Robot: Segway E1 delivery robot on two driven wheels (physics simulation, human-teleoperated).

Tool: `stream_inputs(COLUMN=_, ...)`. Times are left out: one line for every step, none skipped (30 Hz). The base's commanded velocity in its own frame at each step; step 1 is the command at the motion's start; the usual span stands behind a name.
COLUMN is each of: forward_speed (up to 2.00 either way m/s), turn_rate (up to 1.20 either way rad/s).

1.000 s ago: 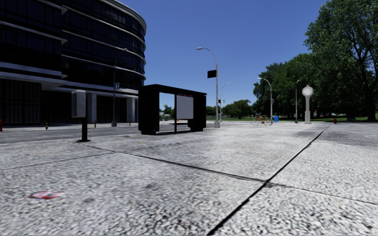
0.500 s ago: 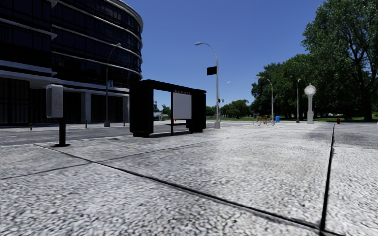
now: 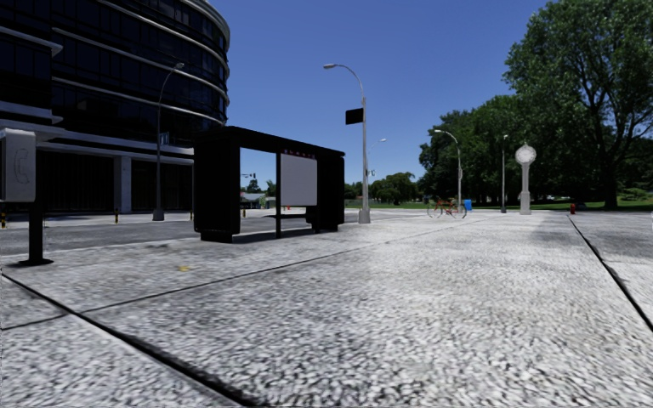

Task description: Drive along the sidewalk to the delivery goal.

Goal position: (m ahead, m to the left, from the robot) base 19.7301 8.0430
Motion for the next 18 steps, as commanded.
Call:
stream_inputs(forward_speed=1.63, turn_rate=-0.22)
stream_inputs(forward_speed=1.63, turn_rate=-0.22)
stream_inputs(forward_speed=1.62, turn_rate=-0.22)
stream_inputs(forward_speed=1.61, turn_rate=-0.22)
stream_inputs(forward_speed=1.61, turn_rate=-0.22)
stream_inputs(forward_speed=1.60, turn_rate=-0.22)
stream_inputs(forward_speed=1.60, turn_rate=-0.22)
stream_inputs(forward_speed=1.60, turn_rate=-0.22)
stream_inputs(forward_speed=1.60, turn_rate=-0.22)
stream_inputs(forward_speed=1.60, turn_rate=-0.22)
stream_inputs(forward_speed=1.60, turn_rate=-0.22)
stream_inputs(forward_speed=1.60, turn_rate=-0.22)
stream_inputs(forward_speed=1.59, turn_rate=-0.22)
stream_inputs(forward_speed=1.59, turn_rate=-0.23)
stream_inputs(forward_speed=1.59, turn_rate=-0.24)
stream_inputs(forward_speed=1.59, turn_rate=-0.26)
stream_inputs(forward_speed=1.59, turn_rate=-0.27)
stream_inputs(forward_speed=1.59, turn_rate=-0.27)
